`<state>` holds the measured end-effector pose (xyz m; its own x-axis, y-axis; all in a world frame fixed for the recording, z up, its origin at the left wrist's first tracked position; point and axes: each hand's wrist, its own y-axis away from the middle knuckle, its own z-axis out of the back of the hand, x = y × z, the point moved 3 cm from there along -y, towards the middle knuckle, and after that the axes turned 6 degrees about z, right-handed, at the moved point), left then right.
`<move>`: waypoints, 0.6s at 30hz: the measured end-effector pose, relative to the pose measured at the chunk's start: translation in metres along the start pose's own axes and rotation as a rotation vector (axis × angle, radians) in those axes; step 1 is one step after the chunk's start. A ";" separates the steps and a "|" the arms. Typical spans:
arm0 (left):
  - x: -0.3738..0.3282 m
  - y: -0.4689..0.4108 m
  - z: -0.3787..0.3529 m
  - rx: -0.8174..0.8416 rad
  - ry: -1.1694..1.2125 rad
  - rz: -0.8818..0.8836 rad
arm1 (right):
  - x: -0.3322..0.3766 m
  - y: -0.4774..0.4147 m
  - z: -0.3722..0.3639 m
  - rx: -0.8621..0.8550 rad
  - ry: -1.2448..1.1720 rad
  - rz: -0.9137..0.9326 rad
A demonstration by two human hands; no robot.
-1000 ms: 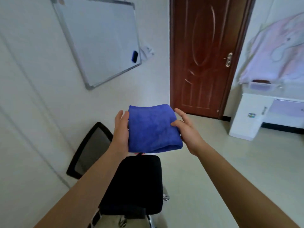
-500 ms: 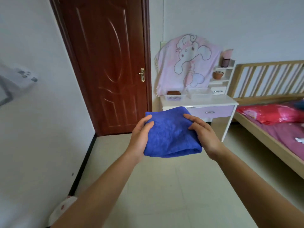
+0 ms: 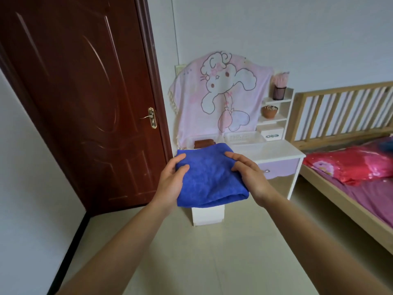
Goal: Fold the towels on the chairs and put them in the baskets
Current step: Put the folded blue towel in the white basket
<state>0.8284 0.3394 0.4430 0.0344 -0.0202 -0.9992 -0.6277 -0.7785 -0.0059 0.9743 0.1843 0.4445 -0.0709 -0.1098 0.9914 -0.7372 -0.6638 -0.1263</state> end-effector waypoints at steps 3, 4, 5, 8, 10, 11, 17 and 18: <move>0.004 -0.077 -0.001 -0.025 -0.011 0.025 | -0.013 -0.084 -0.010 0.054 -0.001 -0.038; 0.007 -0.101 0.001 -0.035 -0.018 0.039 | -0.021 -0.109 -0.015 0.070 0.001 -0.055; 0.011 -0.126 0.003 -0.049 -0.031 0.047 | -0.028 -0.133 -0.022 0.087 0.003 -0.067; 0.030 -0.199 0.007 -0.098 -0.055 0.085 | -0.054 -0.202 -0.036 0.125 0.054 -0.102; 0.051 -0.258 0.007 -0.103 -0.068 0.110 | -0.075 -0.255 -0.042 0.139 0.104 -0.132; 0.060 -0.284 0.006 -0.098 -0.083 0.120 | -0.086 -0.279 -0.045 0.141 0.123 -0.145; 0.111 -0.461 -0.012 0.009 -0.125 0.220 | -0.140 -0.435 -0.050 0.099 0.175 -0.263; 0.117 -0.486 -0.017 0.036 -0.149 0.234 | -0.146 -0.454 -0.048 0.089 0.179 -0.287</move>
<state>1.1502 0.7047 0.3297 -0.2273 -0.1022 -0.9684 -0.6328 -0.7404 0.2267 1.2868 0.5374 0.3592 0.0079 0.2166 0.9762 -0.6832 -0.7117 0.1634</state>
